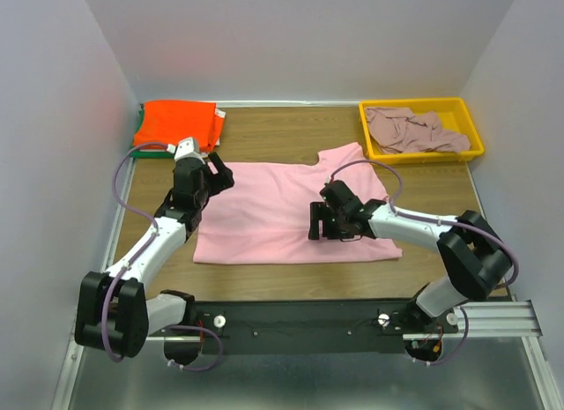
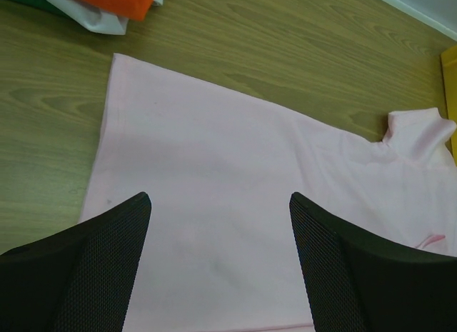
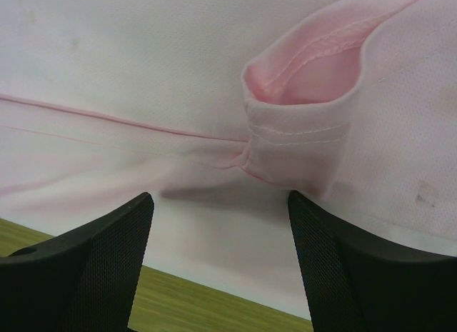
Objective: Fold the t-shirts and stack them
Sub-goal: Fold the tshirt
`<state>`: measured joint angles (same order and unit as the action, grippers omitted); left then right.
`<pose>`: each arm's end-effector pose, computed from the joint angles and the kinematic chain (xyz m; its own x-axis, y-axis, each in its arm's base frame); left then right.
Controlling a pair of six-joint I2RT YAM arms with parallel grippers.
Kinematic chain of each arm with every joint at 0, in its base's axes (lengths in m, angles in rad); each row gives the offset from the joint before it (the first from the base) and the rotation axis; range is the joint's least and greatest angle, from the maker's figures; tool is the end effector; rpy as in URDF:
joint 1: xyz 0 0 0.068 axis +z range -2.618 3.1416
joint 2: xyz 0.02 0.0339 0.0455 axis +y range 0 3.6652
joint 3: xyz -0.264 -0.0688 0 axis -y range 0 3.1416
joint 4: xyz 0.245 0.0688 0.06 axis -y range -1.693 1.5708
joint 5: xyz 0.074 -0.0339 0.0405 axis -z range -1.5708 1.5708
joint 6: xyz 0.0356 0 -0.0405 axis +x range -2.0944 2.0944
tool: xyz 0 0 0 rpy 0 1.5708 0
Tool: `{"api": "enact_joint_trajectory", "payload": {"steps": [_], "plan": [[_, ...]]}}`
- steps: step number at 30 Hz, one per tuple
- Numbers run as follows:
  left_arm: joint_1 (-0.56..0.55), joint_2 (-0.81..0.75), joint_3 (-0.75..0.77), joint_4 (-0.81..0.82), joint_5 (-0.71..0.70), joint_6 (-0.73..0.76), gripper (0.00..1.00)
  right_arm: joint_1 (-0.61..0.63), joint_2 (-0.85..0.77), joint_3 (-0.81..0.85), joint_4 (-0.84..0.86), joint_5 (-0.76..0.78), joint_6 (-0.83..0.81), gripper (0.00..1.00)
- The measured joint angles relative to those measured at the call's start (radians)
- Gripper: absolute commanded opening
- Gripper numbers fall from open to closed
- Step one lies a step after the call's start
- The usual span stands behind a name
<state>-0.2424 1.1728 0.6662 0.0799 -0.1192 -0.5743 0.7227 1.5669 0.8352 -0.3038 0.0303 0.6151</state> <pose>0.2540 -0.0584 0.2452 -0.4097 -0.4543 -0.7910 -0.1064 0.8850 -0.4532 0.2237 0.1958 0.1642 -0.9017 -0.0261 -0.4316 -0.1582 0.9489 0.2731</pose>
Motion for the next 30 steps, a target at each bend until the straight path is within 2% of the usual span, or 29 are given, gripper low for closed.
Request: {"api": "enact_joint_trajectory", "payload": {"steps": [8,30], "plan": [[0.071,0.020,0.003,-0.002,0.000,0.033,0.86,0.071,-0.086,-0.089,0.026,0.011,0.105,0.83],[0.079,0.178,0.097,-0.013,0.005,0.076,0.86,0.176,-0.203,-0.195,0.022,0.011,0.197,0.83]]}}
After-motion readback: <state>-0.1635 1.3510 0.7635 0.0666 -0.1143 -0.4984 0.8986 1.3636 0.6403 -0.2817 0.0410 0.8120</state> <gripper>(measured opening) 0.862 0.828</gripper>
